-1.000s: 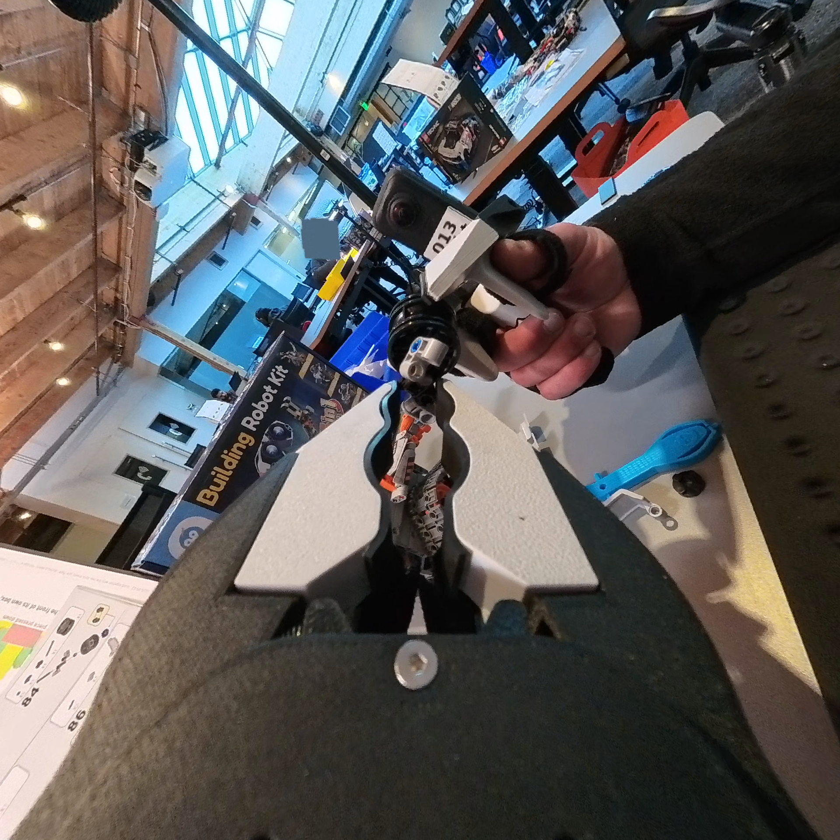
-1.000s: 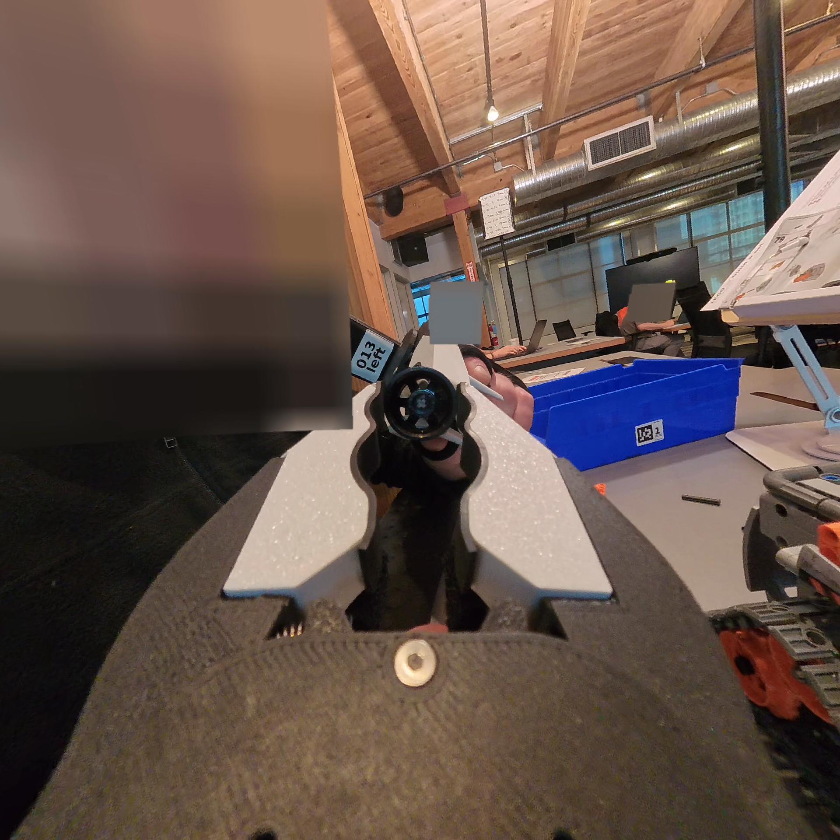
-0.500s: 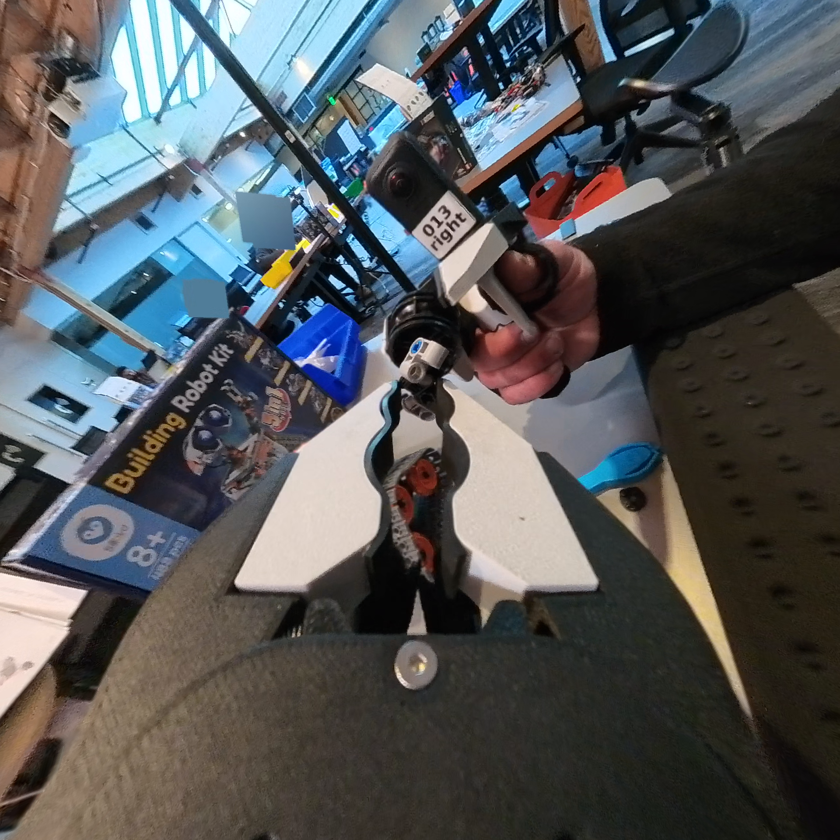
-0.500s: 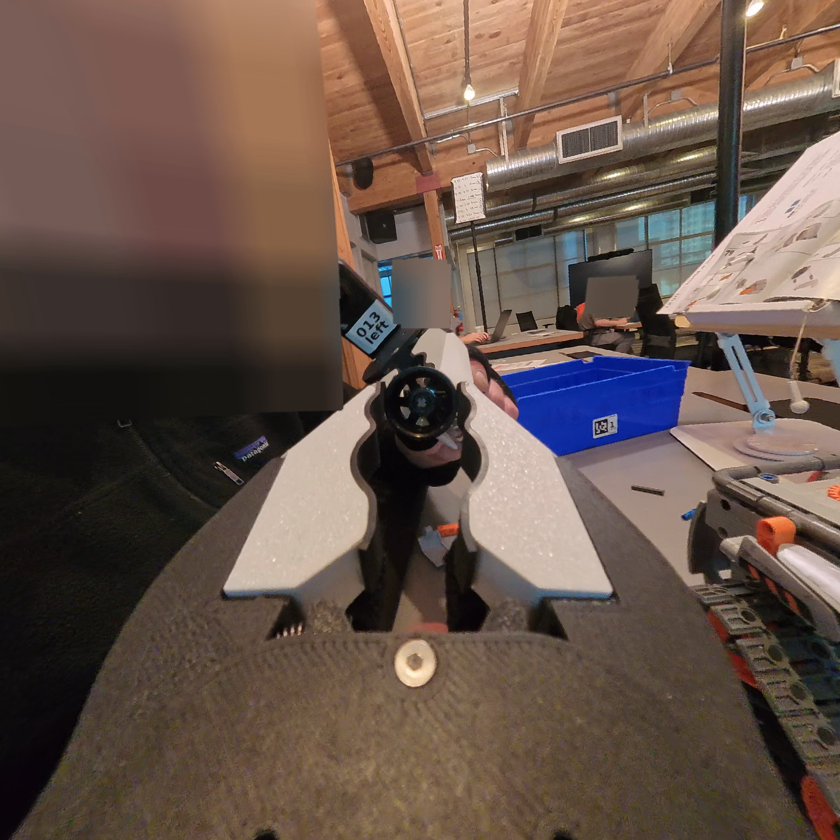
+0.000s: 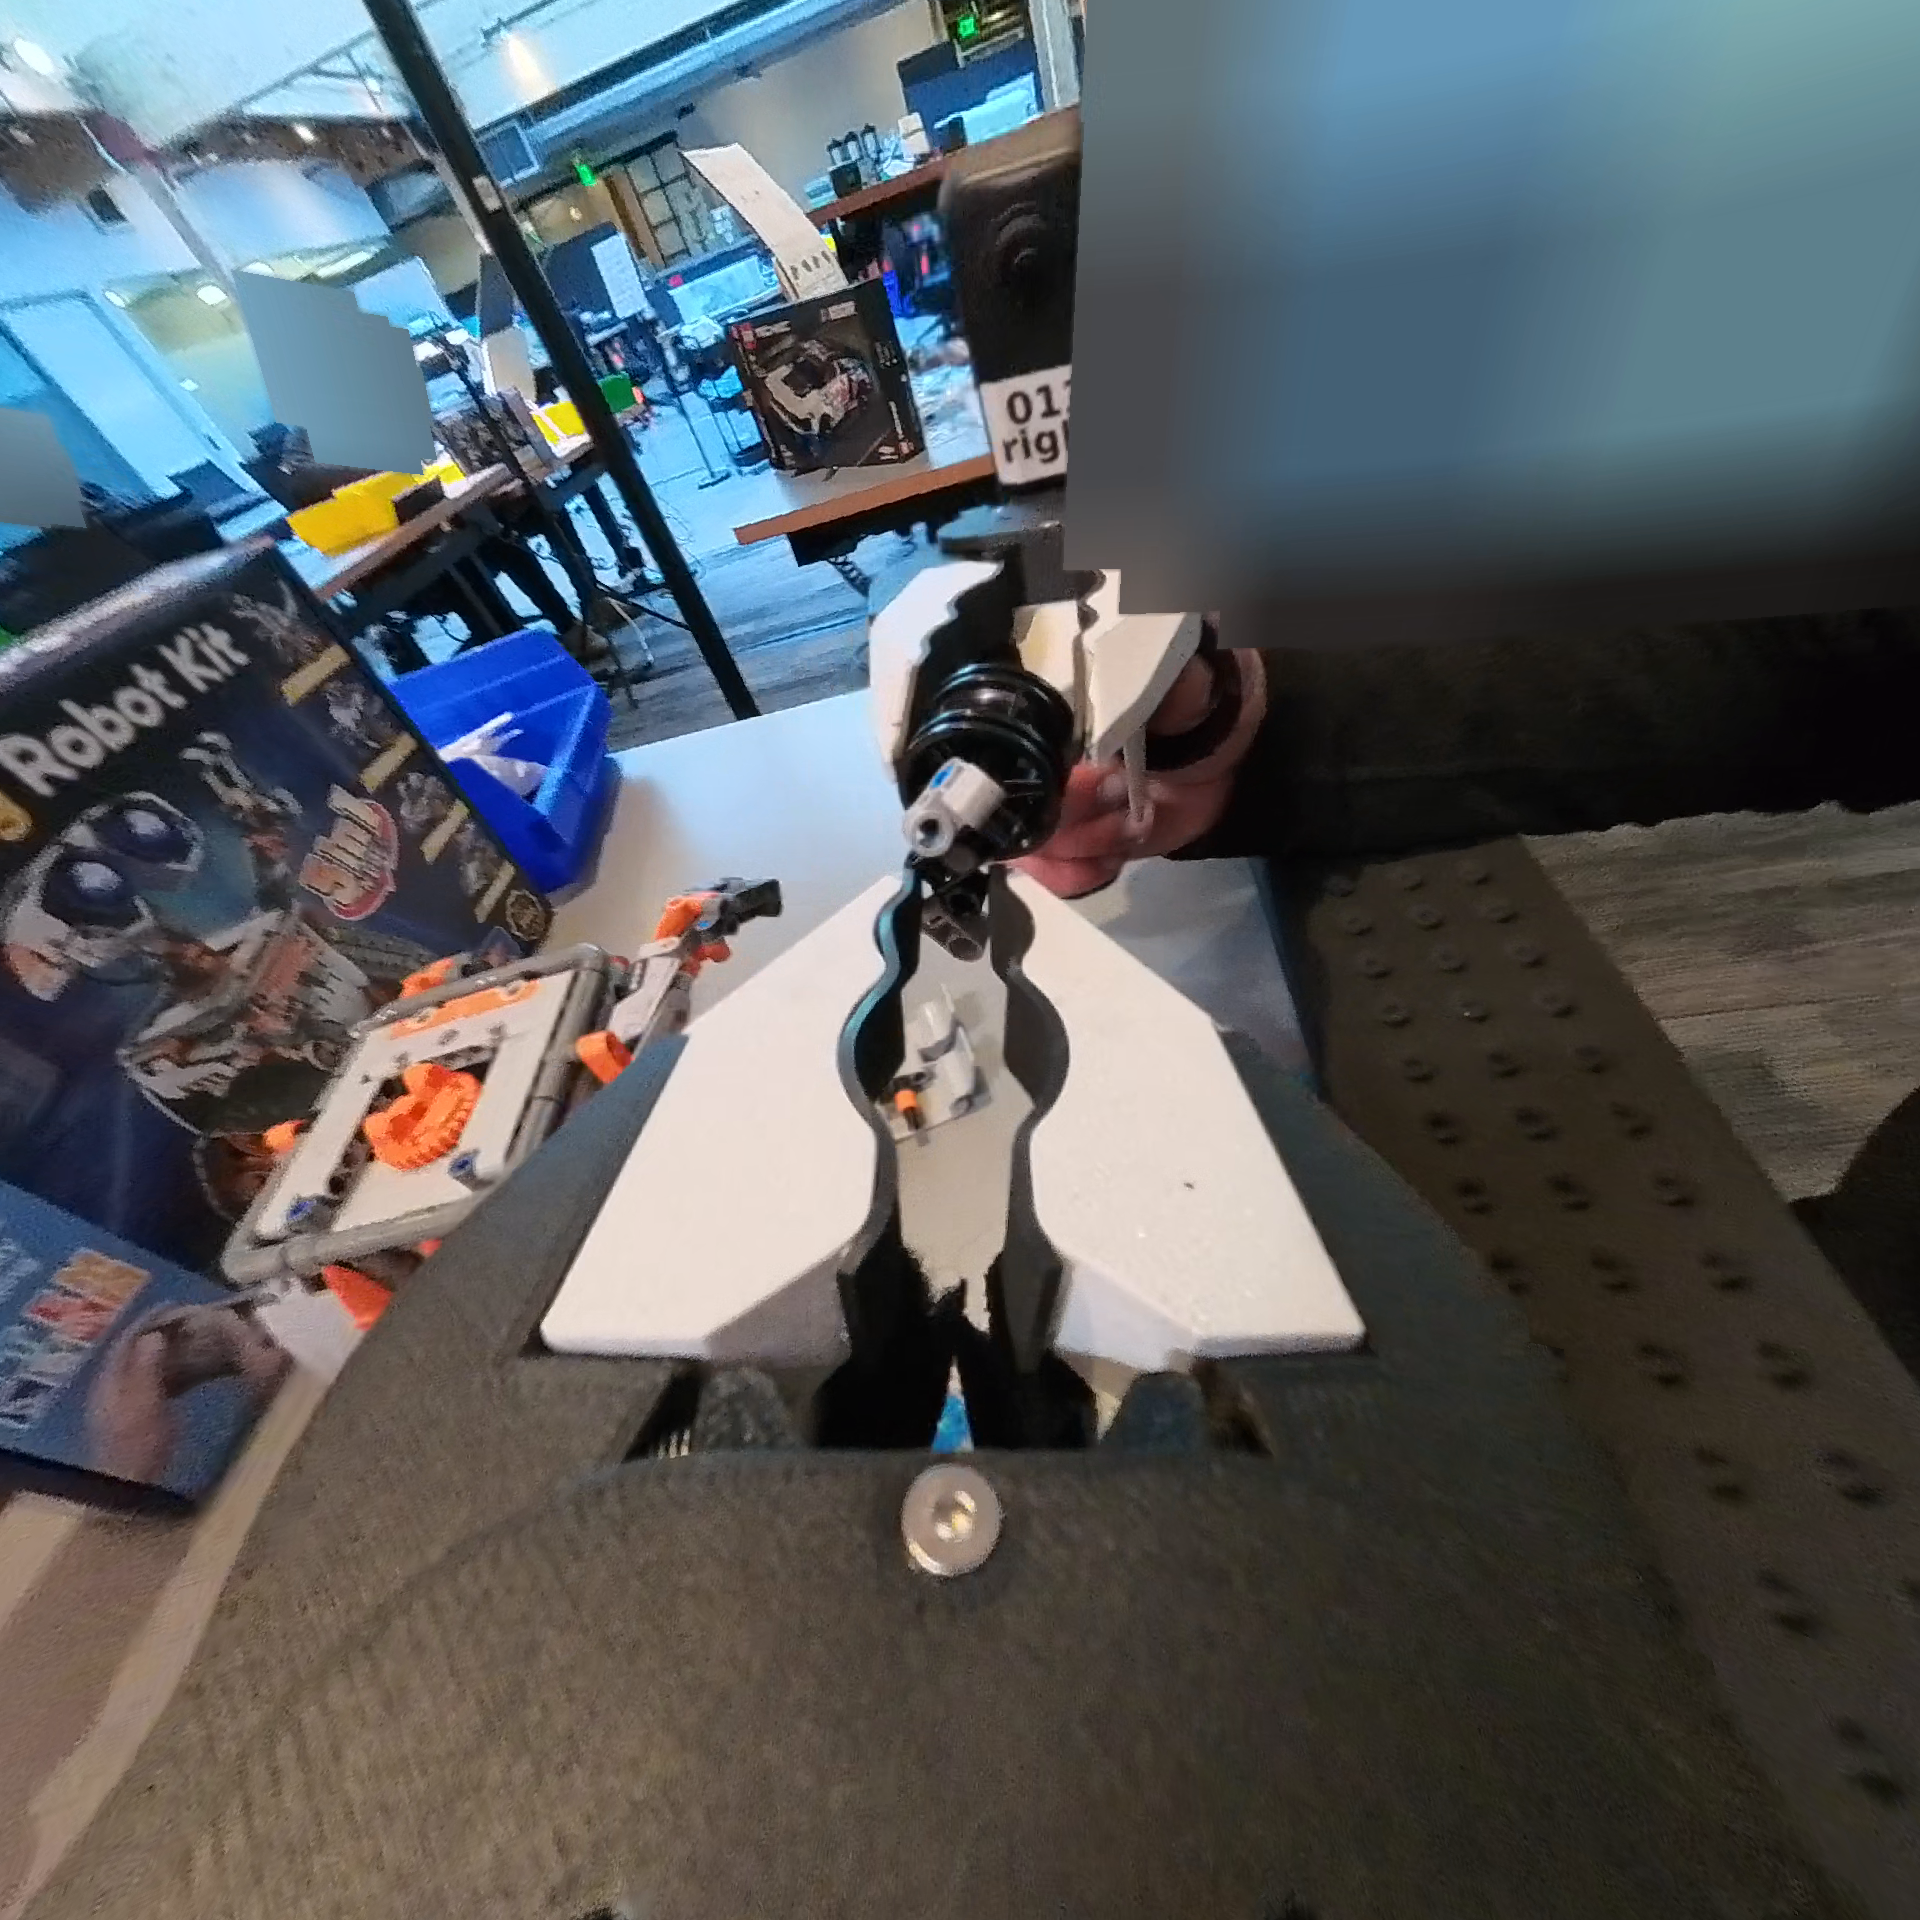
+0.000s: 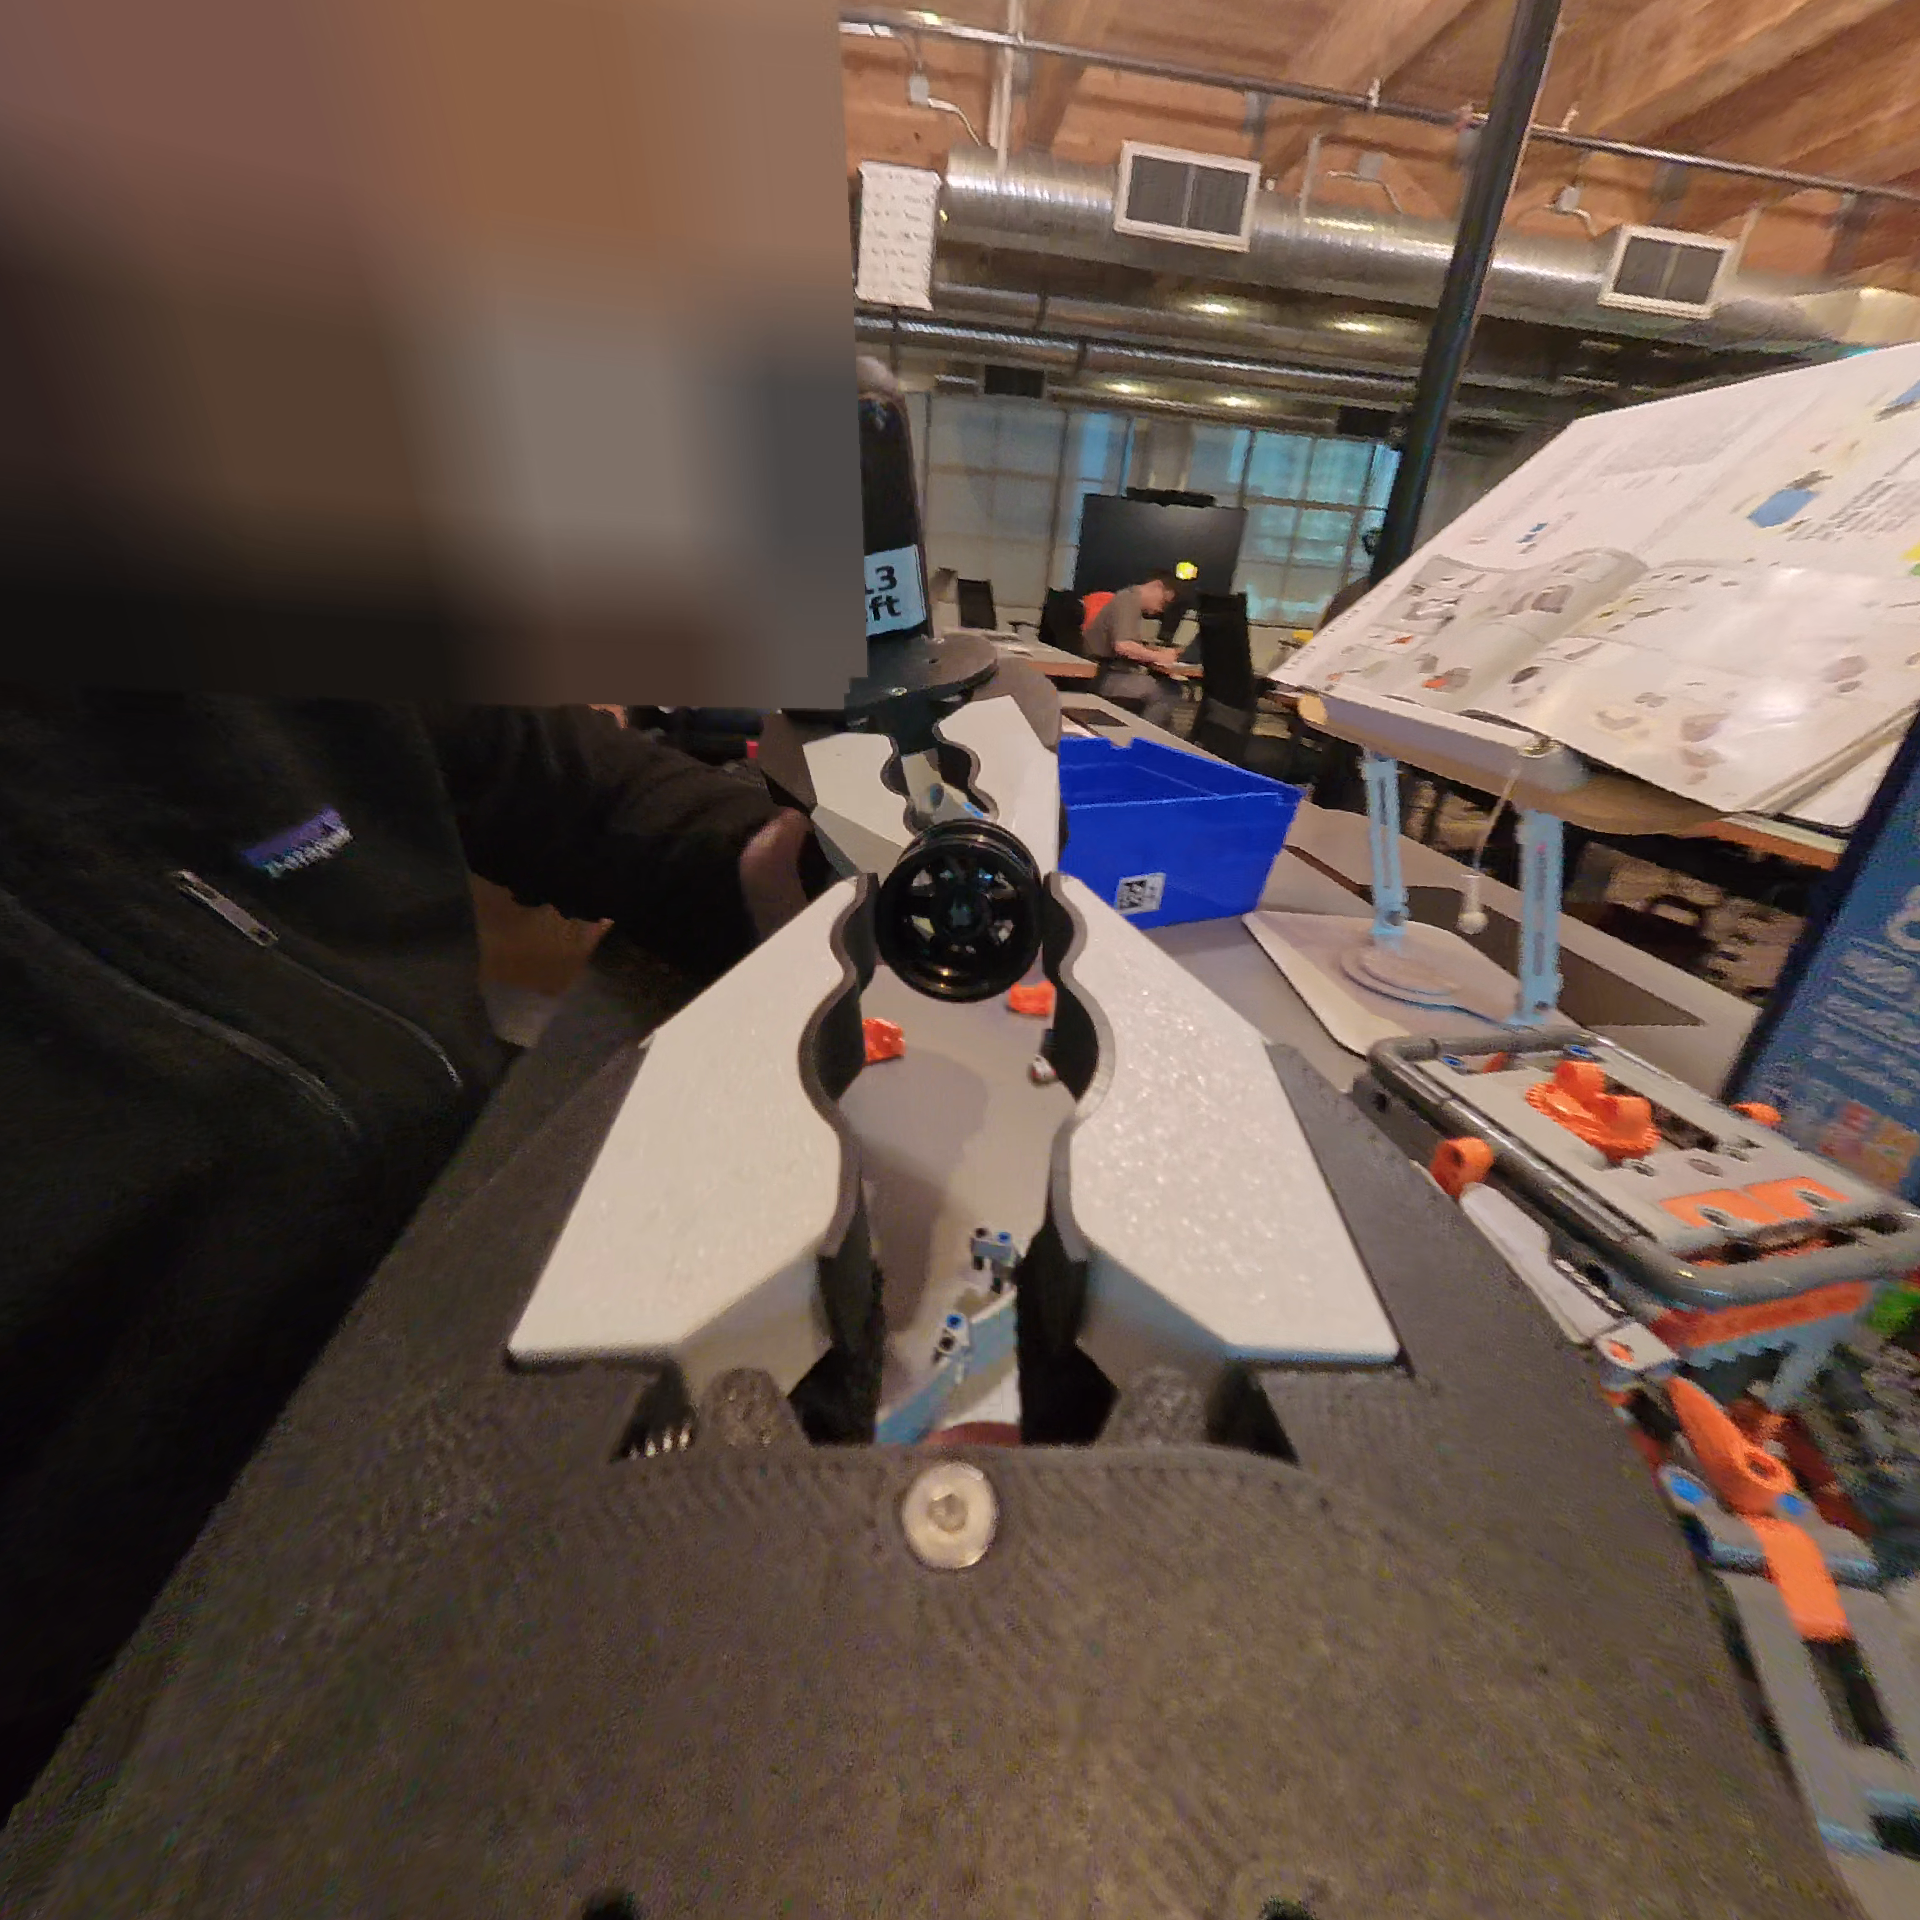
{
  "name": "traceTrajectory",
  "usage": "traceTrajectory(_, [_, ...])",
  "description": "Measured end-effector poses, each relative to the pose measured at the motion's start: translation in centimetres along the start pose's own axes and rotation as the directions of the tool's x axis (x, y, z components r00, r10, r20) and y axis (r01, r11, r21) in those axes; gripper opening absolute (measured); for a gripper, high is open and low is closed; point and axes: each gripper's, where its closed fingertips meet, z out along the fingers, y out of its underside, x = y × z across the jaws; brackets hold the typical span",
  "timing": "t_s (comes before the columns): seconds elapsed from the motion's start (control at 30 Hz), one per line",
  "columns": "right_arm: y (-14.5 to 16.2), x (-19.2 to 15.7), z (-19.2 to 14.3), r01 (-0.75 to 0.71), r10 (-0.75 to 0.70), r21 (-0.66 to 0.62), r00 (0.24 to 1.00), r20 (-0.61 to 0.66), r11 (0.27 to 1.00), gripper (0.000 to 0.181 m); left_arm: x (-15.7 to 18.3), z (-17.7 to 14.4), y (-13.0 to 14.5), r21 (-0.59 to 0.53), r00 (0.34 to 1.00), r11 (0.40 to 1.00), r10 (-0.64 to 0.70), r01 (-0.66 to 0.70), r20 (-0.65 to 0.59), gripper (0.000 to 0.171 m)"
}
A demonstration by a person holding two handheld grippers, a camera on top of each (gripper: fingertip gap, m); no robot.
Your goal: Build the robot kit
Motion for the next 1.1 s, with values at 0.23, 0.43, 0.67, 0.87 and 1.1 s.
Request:
traceTrajectory(0.23, [0.4, 0.3, 0.2, 0.159, -0.168, -0.097, 0.981, -0.097, 0.983, 0.030, 0.0, 0.4, 0.8, 0.037, 0.973, 0.979, -0.195, 0.200, -0.122, 0.011])
traceTrajectory(0.43, [1.6, 0.8, 0.6, 0.347, -0.403, -0.280, 0.898, -0.176, 0.895, 0.030, -0.1, 0.6, 1.8, 0.031, 0.891, 0.916, -0.379, 0.399, -0.251, 0.010])
traceTrajectory(0.67, [2.4, 1.0, 0.9, 0.420, -0.518, -0.387, 0.834, -0.193, 0.821, 0.029, -0.1, 1.0, 2.8, -0.006, 0.822, 0.865, -0.479, 0.502, -0.309, 0.009])
traceTrajectory(0.87, [3.2, 1.2, 1.3, 0.434, -0.559, -0.452, 0.808, -0.187, 0.779, 0.029, 0.1, 1.5, 3.9, -0.052, 0.804, 0.851, -0.512, 0.522, -0.304, 0.008])
traceTrajectory(1.1, [3.6, 1.2, 1.4, 0.419, -0.545, -0.461, 0.819, -0.181, 0.782, 0.030, 0.2, 1.6, 4.3, -0.069, 0.794, 0.843, -0.527, 0.533, -0.304, 0.008])
